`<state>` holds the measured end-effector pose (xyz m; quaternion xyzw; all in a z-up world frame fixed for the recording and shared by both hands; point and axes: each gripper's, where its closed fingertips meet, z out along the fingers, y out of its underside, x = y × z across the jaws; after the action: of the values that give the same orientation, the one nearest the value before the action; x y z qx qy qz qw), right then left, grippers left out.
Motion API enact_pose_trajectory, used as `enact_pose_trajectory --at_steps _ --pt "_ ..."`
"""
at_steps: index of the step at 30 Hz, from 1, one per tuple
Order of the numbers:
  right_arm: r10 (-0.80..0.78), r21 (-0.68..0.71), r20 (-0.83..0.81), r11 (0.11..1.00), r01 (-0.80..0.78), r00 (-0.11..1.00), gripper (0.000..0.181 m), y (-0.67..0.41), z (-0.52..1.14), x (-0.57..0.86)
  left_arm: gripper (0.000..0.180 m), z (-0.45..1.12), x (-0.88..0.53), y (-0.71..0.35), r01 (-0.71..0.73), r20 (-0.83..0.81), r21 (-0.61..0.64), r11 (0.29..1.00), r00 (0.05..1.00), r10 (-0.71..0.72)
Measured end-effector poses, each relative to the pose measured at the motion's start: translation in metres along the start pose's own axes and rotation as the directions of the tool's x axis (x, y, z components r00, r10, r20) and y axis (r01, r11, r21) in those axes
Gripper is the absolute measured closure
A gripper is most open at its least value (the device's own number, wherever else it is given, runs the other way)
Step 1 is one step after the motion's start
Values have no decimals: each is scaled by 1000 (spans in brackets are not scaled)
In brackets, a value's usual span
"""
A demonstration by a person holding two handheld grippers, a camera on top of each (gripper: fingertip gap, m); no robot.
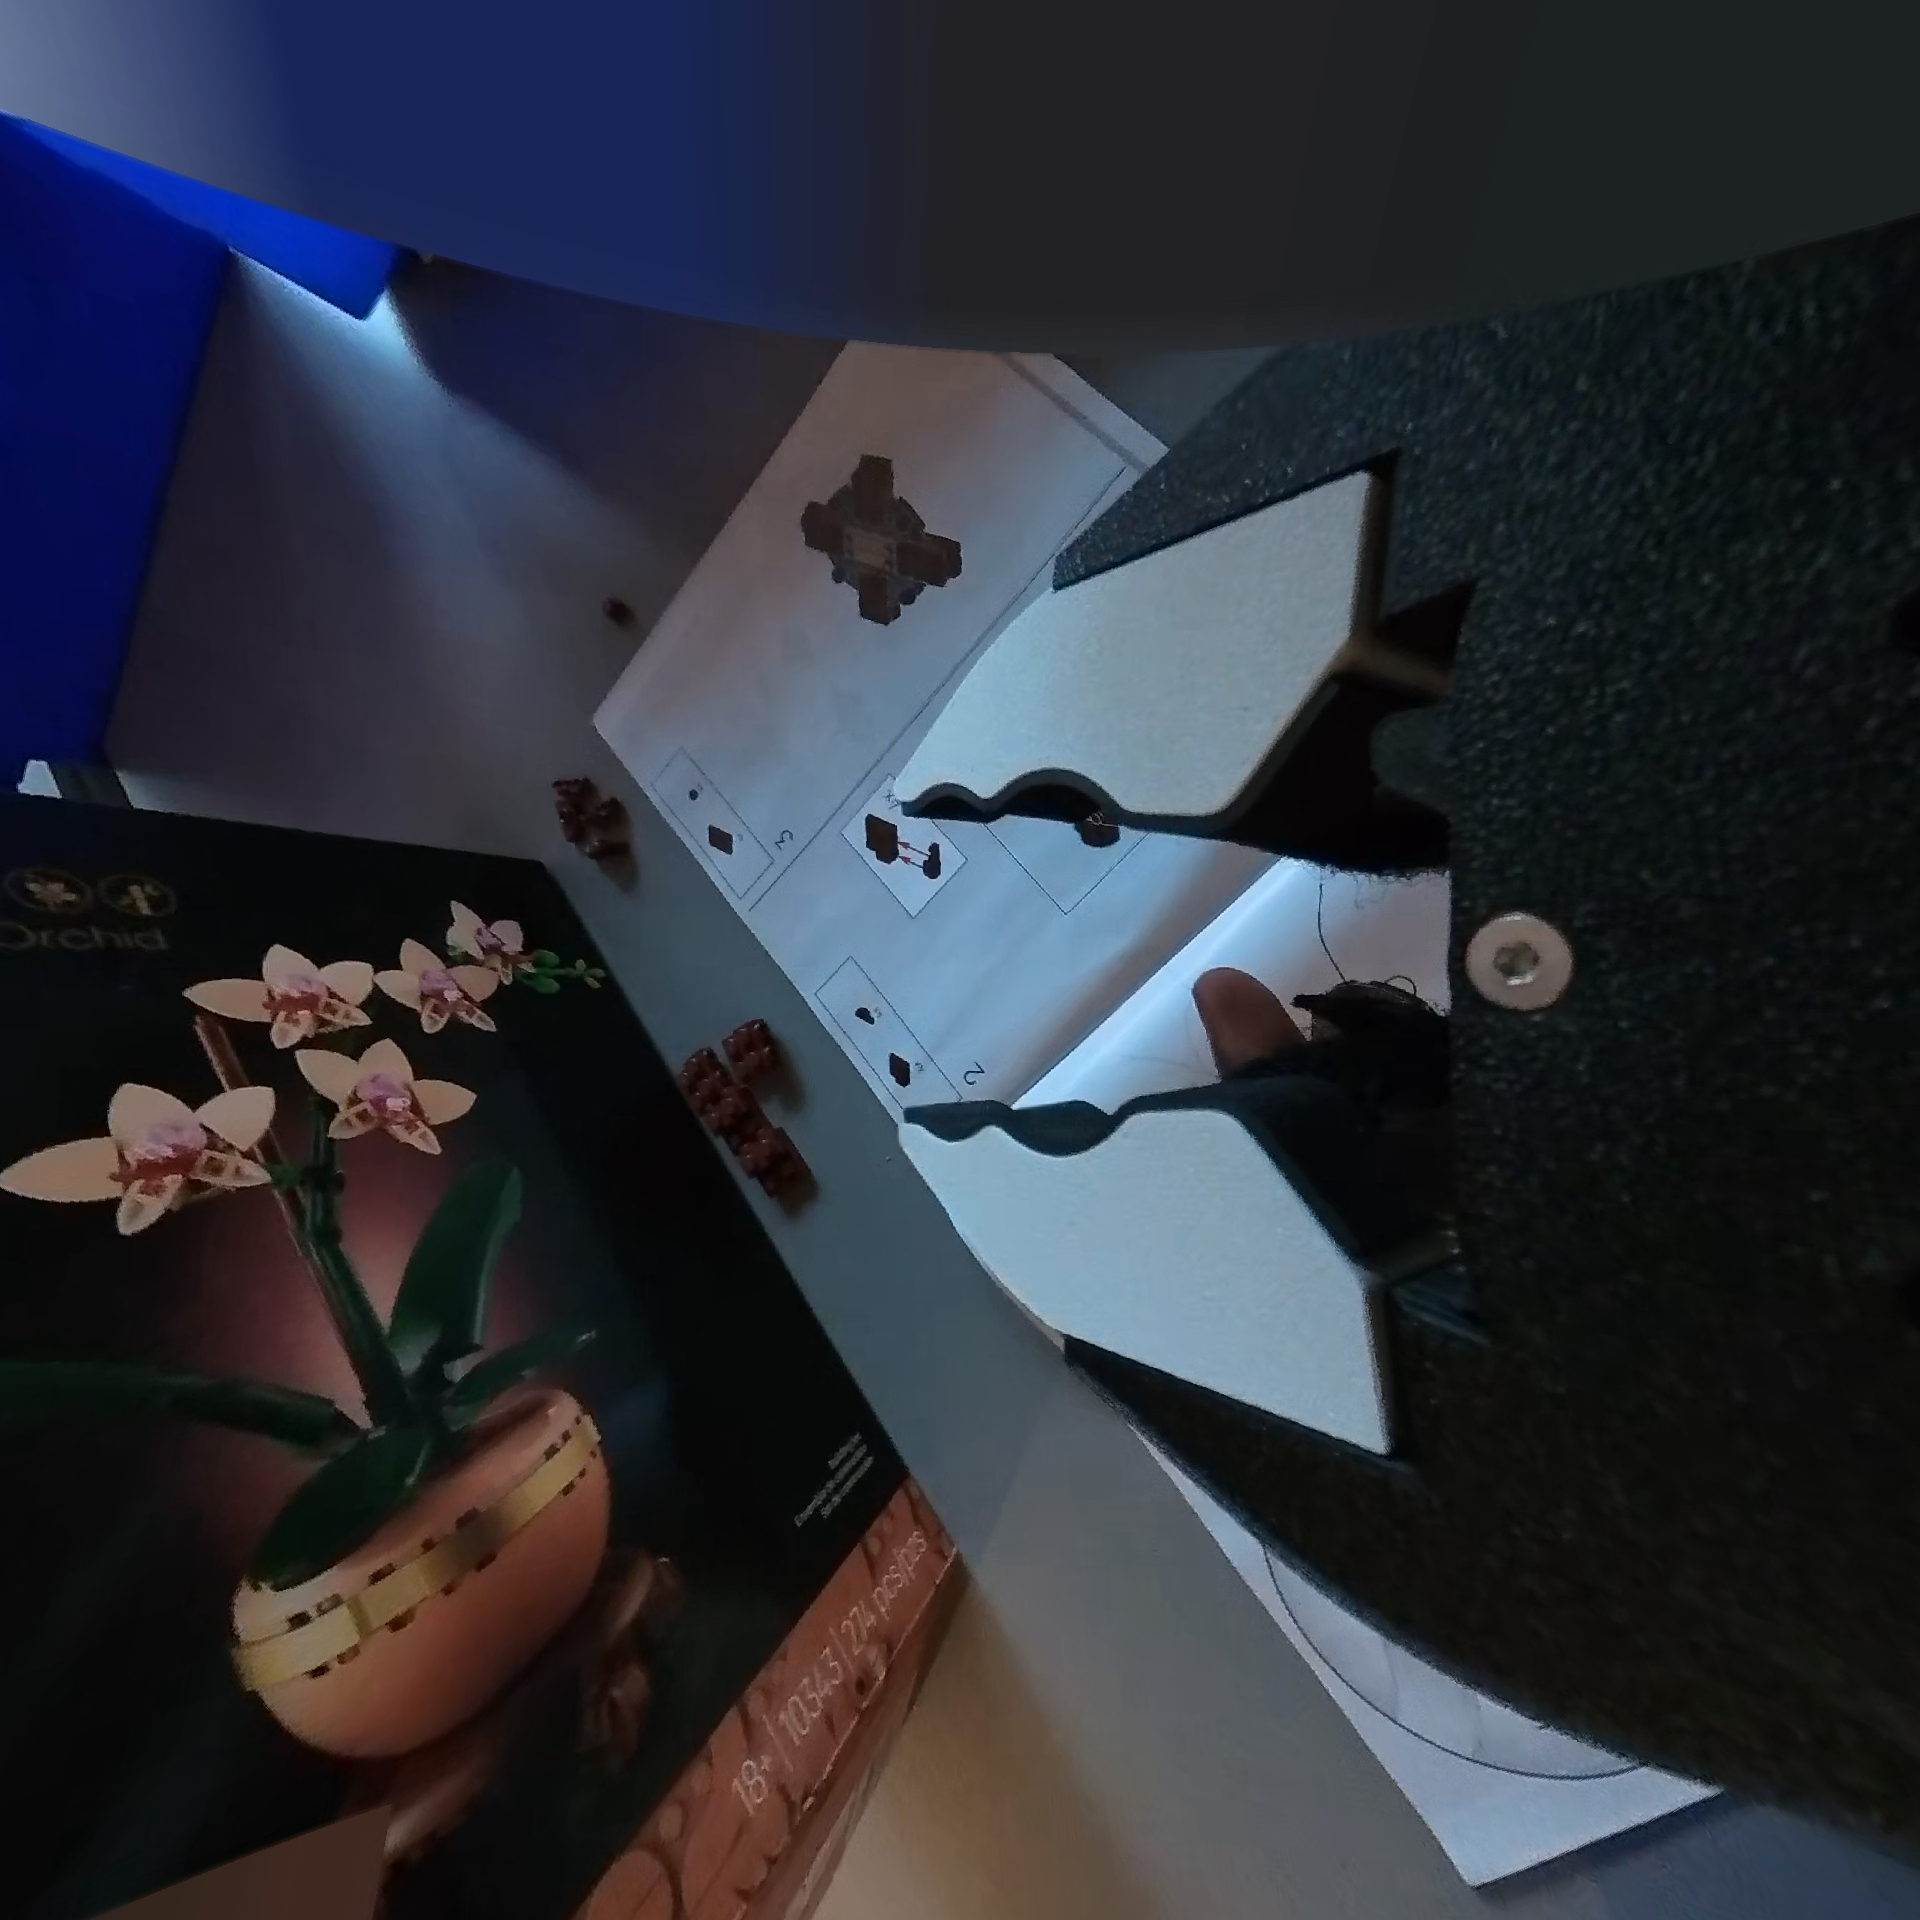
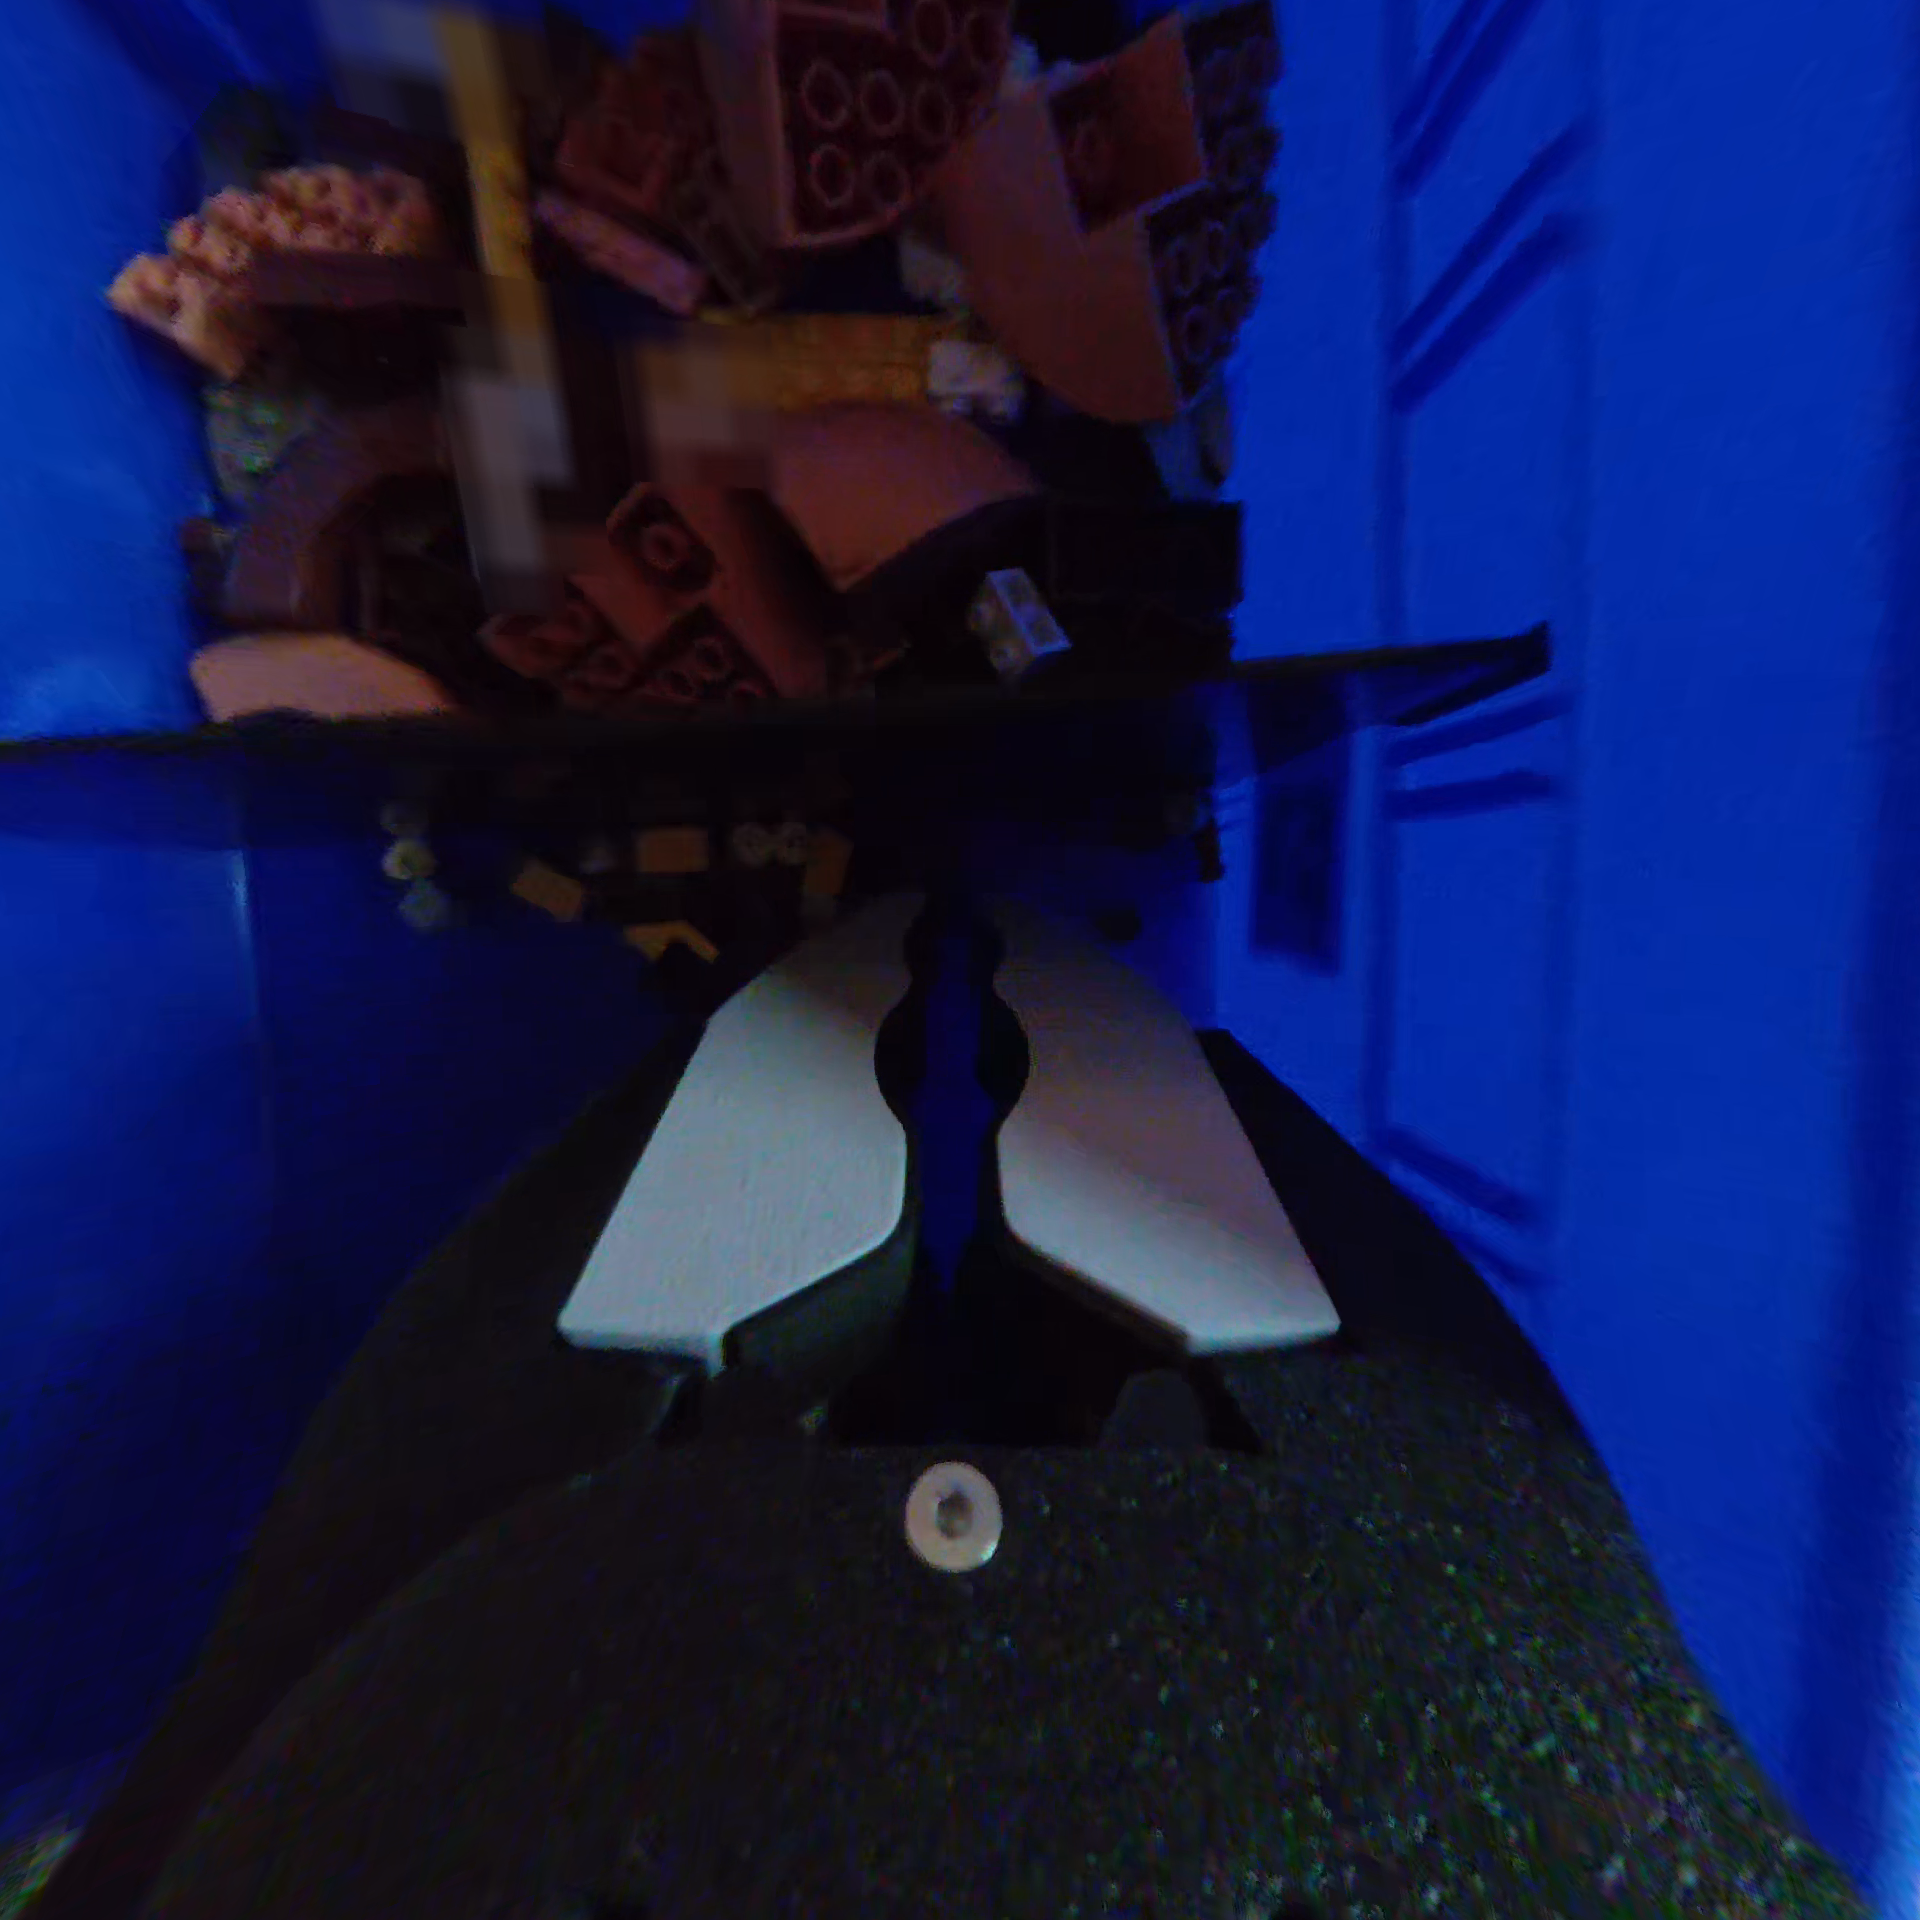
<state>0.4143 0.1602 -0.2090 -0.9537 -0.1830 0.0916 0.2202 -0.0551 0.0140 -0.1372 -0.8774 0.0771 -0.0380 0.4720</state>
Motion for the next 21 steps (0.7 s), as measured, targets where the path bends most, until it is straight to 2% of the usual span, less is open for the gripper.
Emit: enact_pose_trajectory --at_steps 2,5,9,14,18,19,21 --pt "-16 1 41 1000 16 999 178 5 -8 -8 129 -1 2 -2 -2 2 1 1000 1000 2" --pt "-46 40 -57 998 48 997 176 5 -31 6 129 -2 2 -3 -3 2 3 1000 1000 3" --pt "-91 109 -160 988 109 983 158 -5 -46 24 129 -1 3 -4 -5 -5 12 1000 1000 5" --pt "-96 13 -213 995 101 972 153 4 -26 29 129 -1 6 -4 -17 -13 16 1000 1000 17" --pt "-217 -92 -136 974 205 967 124 12 -22 7 129 -5 3 -3 -18 3 15 1000 1000 18" --pt "-271 -55 -129 963 265 954 120 6 -27 1 129 -5 1 -3 -13 7 19 1000 1000 13" --pt "-376 98 -147 915 392 915 124 -13 -44 -13 130 -7 0 -5 -3 16 31 1000 1000 2"
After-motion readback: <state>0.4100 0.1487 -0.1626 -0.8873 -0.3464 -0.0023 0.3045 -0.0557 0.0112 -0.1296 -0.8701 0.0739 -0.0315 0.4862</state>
